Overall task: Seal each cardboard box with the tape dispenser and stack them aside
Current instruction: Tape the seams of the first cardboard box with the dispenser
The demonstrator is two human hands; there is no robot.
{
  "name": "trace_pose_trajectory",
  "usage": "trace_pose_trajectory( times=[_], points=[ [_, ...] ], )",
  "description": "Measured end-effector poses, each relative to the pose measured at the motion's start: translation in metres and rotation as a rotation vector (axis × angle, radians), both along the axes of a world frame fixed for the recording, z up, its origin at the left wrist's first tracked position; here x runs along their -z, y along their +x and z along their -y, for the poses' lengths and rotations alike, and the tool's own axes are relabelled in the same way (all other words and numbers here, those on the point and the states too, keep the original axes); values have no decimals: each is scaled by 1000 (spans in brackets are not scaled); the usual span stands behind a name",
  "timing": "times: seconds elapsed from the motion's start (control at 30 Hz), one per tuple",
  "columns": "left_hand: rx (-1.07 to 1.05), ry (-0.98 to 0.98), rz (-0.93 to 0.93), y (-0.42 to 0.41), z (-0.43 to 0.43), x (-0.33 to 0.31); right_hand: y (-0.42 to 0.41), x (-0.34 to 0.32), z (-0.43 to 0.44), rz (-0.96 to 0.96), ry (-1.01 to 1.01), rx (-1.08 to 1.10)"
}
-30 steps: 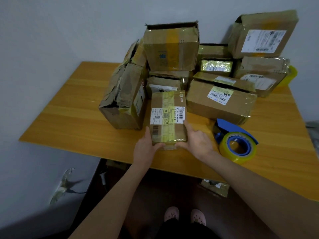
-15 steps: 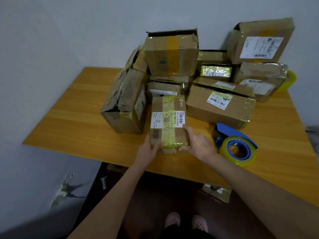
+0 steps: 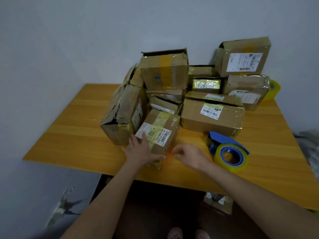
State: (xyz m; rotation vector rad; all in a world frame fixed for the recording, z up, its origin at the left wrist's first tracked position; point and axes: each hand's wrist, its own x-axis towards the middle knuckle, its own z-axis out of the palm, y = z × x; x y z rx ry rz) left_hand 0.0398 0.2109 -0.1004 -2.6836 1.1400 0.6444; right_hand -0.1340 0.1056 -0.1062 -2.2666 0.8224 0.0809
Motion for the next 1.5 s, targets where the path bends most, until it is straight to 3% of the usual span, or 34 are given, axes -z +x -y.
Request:
trace_pose_trajectory(
  times=[0.1, 0.43, 0.53, 0.63, 0.73, 0.87, 1.0, 1.07, 1.13, 1.23, 1.33, 1.5],
  points=[
    [23, 26, 5, -1, -1, -1, -4, -5, 24, -35, -106, 187],
    [255, 9, 43, 17, -21, -1, 55, -26, 65, -60, -225, 423],
    [-47, -241, -104, 14, -32, 4, 65, -22, 75, -86, -143, 301],
    [-373, -417, -106, 12, -41, 10, 69, -17, 73, -144, -57, 169],
    [-348, -356, -73, 2, -39, 13, 60, -17, 78, -265, -121, 134],
    [-161, -327, -57, -8, -11, 9, 32, -34, 94, -551, -256, 18],
    [26, -403, -53, -12, 25, -3, 19, -37, 84, -530, -248, -22],
    [-67, -475, -6, -19, 27, -4, 11, -33, 76, -535, -246, 35],
    [-312, -532, -132, -31, 20, -3, 3, -27, 68, -568, -295, 91],
    [-599, -513, -527, -49, 13, 1, 0, -21, 55, -583, -314, 159],
    [-615, -530, -747, -62, 16, -1, 3, -20, 44, -566, -288, 203],
    [-546, -653, -758, -50, 24, -2, -1, -24, 38, -407, -203, 242]
  ],
)
